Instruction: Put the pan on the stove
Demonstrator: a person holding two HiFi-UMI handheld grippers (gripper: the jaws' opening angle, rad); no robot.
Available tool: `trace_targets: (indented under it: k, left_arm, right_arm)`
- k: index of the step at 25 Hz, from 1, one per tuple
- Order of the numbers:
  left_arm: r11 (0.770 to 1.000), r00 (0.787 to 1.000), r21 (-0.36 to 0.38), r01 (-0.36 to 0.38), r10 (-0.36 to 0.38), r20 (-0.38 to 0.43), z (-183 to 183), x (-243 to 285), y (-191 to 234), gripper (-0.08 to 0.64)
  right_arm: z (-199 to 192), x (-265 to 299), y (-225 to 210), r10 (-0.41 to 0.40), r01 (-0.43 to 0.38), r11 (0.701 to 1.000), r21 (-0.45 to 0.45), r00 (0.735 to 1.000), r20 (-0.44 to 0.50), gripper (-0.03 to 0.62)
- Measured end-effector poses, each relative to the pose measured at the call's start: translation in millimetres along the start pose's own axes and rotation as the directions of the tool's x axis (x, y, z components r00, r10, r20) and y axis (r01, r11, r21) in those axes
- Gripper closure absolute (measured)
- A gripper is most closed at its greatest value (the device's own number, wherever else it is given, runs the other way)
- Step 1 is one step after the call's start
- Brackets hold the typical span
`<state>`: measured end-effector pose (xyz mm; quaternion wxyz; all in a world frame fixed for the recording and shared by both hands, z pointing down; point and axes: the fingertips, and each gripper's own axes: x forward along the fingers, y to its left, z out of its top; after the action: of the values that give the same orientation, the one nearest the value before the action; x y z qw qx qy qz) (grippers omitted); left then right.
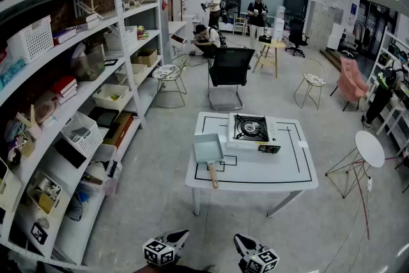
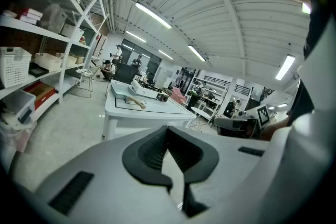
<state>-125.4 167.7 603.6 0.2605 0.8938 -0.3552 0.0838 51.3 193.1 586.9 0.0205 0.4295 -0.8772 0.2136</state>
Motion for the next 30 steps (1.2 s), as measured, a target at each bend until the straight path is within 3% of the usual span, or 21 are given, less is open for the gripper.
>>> trace_targets:
  k: [20, 30]
  left_arm:
    - [0.996, 0.998, 0.065, 0.054, -0.052, -0.036, 15, -36, 63, 0.551]
    - [0.986, 0.99, 0.089, 0.14, -0.139, -0.025, 30, -48, 74, 0.551]
  right_arm:
    - [0, 55, 43, -0.109, 0.109, 0.994, 0.011, 0.993, 0.038, 0.566]
    - [5, 66, 64, -0.168, 0.168, 0.986, 0.0, 0.985, 0.036, 0.566]
